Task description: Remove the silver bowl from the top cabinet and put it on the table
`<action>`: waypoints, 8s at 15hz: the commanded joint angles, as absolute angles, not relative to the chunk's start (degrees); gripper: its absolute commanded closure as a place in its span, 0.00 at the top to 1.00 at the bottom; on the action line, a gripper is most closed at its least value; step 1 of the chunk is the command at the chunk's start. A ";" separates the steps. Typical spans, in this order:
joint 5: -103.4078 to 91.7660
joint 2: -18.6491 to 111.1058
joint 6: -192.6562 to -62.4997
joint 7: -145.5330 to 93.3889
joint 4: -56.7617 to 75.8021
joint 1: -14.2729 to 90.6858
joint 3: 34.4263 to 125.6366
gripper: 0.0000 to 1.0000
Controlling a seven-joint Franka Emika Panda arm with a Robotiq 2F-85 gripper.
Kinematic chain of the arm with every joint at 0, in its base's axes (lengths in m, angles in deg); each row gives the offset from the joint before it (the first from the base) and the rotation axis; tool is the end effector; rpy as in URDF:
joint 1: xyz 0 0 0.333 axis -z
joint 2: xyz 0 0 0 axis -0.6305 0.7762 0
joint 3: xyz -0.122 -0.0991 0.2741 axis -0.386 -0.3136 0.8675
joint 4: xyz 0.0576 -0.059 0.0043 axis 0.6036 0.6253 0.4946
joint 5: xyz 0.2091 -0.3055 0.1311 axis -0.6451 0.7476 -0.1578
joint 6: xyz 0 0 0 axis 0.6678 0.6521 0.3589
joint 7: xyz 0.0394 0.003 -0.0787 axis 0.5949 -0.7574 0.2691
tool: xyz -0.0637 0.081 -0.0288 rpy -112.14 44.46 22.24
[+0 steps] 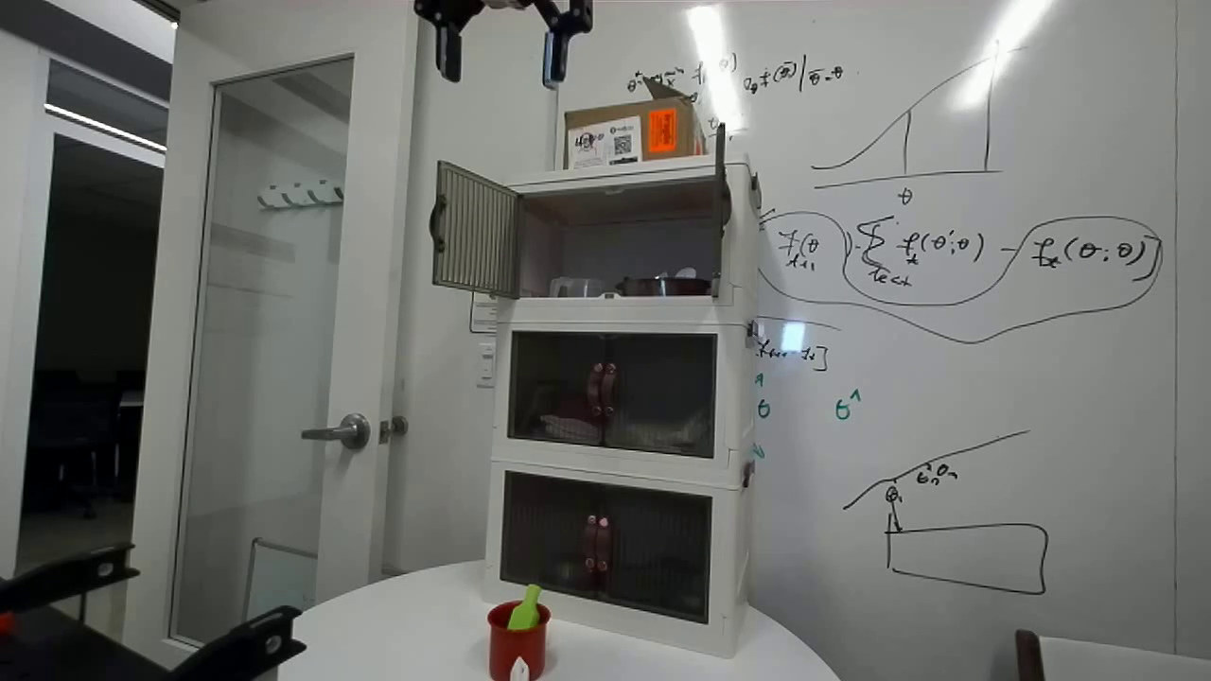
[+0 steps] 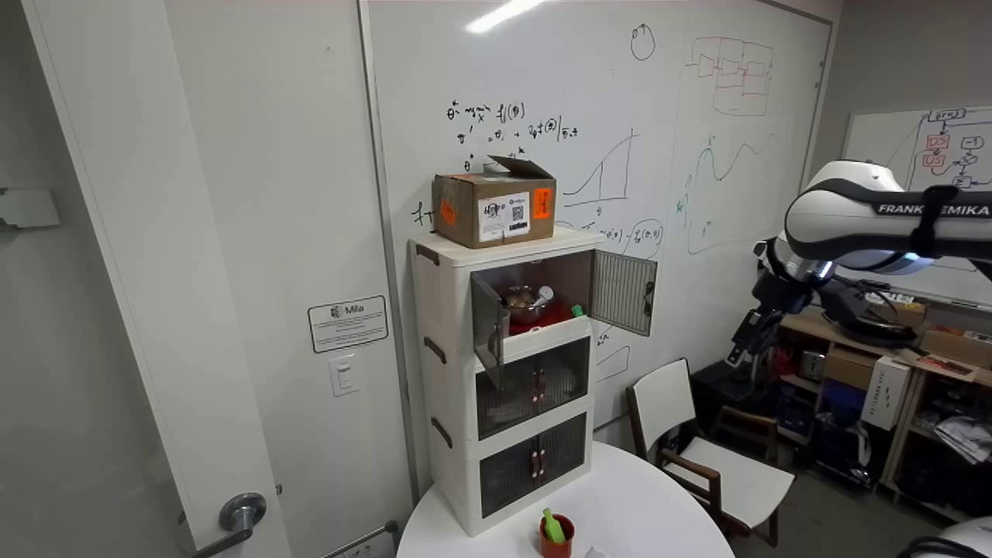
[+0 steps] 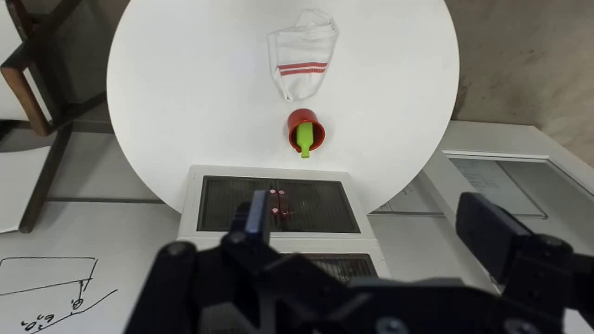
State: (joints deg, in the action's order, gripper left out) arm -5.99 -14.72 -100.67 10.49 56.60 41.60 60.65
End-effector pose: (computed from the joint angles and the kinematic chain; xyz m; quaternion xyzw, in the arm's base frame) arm 0.3036 -0.1803 0.5549 -0.9842 -0.0992 -0.1307 0.0663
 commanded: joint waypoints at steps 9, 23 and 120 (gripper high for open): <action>-9.80 -2.08 -114.78 17.49 49.61 36.18 66.75 1.00; -34.66 34.23 -136.31 -3.60 19.98 38.90 75.10 1.00; -30.57 52.33 -138.12 -64.46 5.65 46.25 79.26 0.01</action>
